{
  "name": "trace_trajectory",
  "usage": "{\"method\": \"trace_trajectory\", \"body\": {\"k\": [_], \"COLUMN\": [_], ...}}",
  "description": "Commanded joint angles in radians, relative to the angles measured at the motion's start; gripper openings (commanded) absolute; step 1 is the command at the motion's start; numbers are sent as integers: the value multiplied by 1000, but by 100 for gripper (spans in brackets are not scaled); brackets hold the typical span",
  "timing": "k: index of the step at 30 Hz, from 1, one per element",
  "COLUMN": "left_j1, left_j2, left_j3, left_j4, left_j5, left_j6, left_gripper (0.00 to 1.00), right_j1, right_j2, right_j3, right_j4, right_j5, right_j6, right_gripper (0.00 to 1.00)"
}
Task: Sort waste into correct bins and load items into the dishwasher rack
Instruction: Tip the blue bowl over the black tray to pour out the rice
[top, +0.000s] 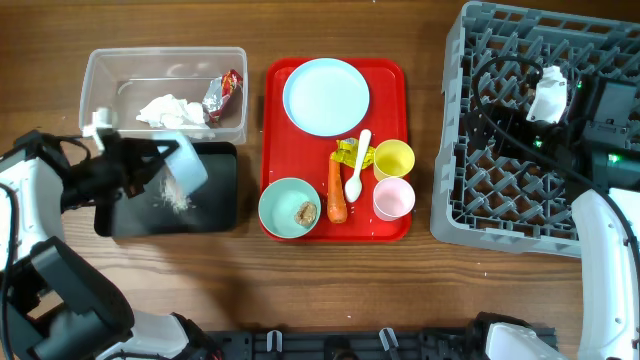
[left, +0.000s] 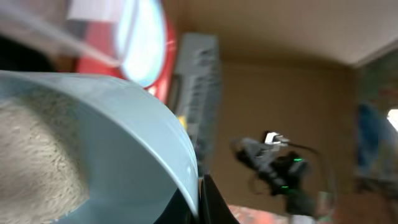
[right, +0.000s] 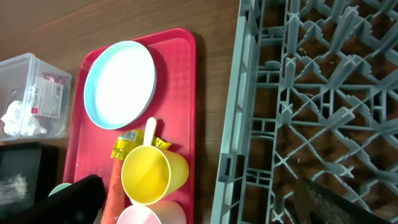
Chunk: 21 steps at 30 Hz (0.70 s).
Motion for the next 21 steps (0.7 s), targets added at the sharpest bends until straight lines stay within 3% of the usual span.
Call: {"method": "trace_trajectory", "body": {"k": [1,7,10,21], "left_j1": [26,26,26,26], "left_j2": [1,1,1,1], "left_j3": [-8,-8,-8,-8], "left_j4": [-4,-50,-82,-124], "left_j5": [150,241,241,241], "left_j6": [30,14,-60,-55], "left_gripper": [4,4,4,4], "right_j1": [-4,-4,-4,-4], "right_j2": [6,6,5,5], "right_j3": [14,14,14,14], "right_j4": [-1,-1,-4,-4], "right_j5": [-16,-16,-16,-16], "right_j6": [13,13,13,12], "right_gripper": [100,100,100,100]}}
